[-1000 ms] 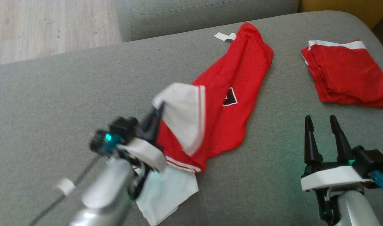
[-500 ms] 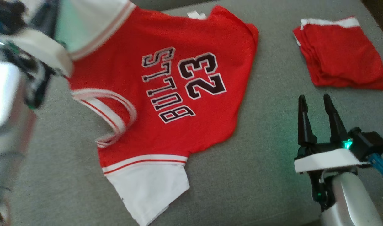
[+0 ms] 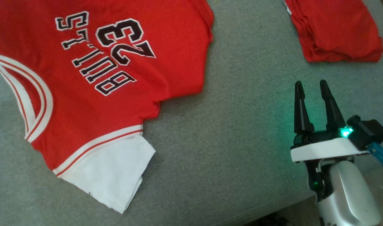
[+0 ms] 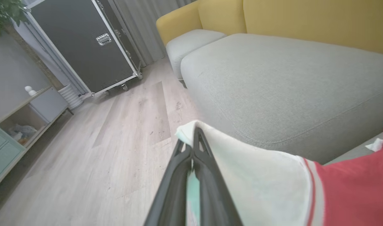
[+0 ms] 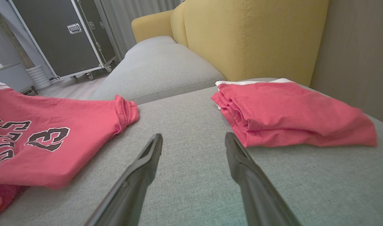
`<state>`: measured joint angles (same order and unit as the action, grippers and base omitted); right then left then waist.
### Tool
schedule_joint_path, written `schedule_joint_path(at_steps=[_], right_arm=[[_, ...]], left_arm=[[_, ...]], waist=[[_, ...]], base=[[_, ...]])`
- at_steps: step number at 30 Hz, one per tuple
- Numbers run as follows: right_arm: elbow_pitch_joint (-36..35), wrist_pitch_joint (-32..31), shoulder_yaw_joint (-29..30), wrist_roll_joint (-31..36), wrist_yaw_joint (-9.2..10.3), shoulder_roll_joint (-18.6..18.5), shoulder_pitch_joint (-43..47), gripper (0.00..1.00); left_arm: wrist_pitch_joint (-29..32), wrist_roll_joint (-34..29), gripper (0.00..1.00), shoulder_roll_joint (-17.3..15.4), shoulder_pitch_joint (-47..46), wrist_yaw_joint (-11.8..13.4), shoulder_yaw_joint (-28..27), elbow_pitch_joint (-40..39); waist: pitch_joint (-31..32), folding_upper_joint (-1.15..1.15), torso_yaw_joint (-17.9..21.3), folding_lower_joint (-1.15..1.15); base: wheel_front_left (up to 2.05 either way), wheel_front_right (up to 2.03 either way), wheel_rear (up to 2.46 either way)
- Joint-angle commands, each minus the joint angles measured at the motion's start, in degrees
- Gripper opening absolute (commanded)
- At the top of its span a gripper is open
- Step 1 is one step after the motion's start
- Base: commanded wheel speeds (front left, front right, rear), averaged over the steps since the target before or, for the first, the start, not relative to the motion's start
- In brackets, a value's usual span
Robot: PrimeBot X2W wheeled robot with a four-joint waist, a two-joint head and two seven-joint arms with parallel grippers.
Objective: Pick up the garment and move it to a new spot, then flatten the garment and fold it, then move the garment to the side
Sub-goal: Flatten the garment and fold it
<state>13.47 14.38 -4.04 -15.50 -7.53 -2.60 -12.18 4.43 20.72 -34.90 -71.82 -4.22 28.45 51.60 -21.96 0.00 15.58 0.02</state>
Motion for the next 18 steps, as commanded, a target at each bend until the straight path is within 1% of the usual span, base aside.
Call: schedule_joint_path(at_steps=[1, 4, 6, 10, 12, 13, 14, 18], right_arm=[[-2.01, 0.62, -1.47, -0.09, 0.04, -0.28, -0.99, 1.00], [-2.18, 0.62, -1.58, 0.16, 0.04, -0.28, -1.26, 1.00], [-2.29, 0.62, -1.63, 0.28, 0.04, -0.28, -1.49, 1.00], [-2.48, 0.62, -2.04, 0.63, 0.04, -0.28, -1.87, 1.00], [-2.52, 0.62, -2.17, 0.76, 0.04, -0.28, -1.96, 1.00], [-2.49, 0.62, -2.20, 0.84, 0.04, -0.28, -1.99, 1.00], [-2.42, 0.62, -2.18, 0.99, 0.04, -0.28, -1.99, 1.00], [-2.11, 0.62, -2.07, 1.38, 0.04, -0.28, -1.86, 1.00]], left_arm=[[-0.79, -0.77, 0.00, -3.82, -3.76, 0.77, -1.20, -0.53], [-1.71, -2.63, 0.00, -4.56, -6.03, 2.40, -0.36, 1.96], [-3.11, -3.63, 0.00, -5.09, -7.65, 4.75, -0.43, 3.59], [-4.67, -4.76, 0.00, -5.48, -9.38, 7.82, -0.24, 7.28], [-5.21, -5.00, 0.00, -5.29, -9.68, 8.76, -0.06, 8.87], [-5.66, -5.04, 0.02, -5.03, -9.68, 9.04, 0.05, 9.44], [-6.74, -4.68, 1.00, -4.07, -9.23, 8.93, 0.15, 10.32], [-8.91, -3.79, 1.00, -1.82, -8.17, 7.88, 0.44, 11.46]], waist=[[-0.88, 0.00, 0.43, -0.02], [-1.76, 0.00, 0.38, -0.02], [-2.28, 0.00, 0.26, -0.02], [-2.80, 0.00, -0.02, -0.02], [-2.84, 0.00, -0.18, -0.02], [-2.81, 0.00, -0.30, -0.02], [-2.69, 0.00, -0.63, -0.02], [-2.09, 0.00, -1.71, -0.02]], base=[[0.00, 0.00, 0.00], [0.00, 0.00, 0.00], [0.00, 0.00, 0.00], [0.00, 0.00, 0.00], [0.00, 0.00, 0.00], [0.00, 0.00, 0.00], [0.00, 0.00, 0.00], [0.00, 0.00, 0.00]])
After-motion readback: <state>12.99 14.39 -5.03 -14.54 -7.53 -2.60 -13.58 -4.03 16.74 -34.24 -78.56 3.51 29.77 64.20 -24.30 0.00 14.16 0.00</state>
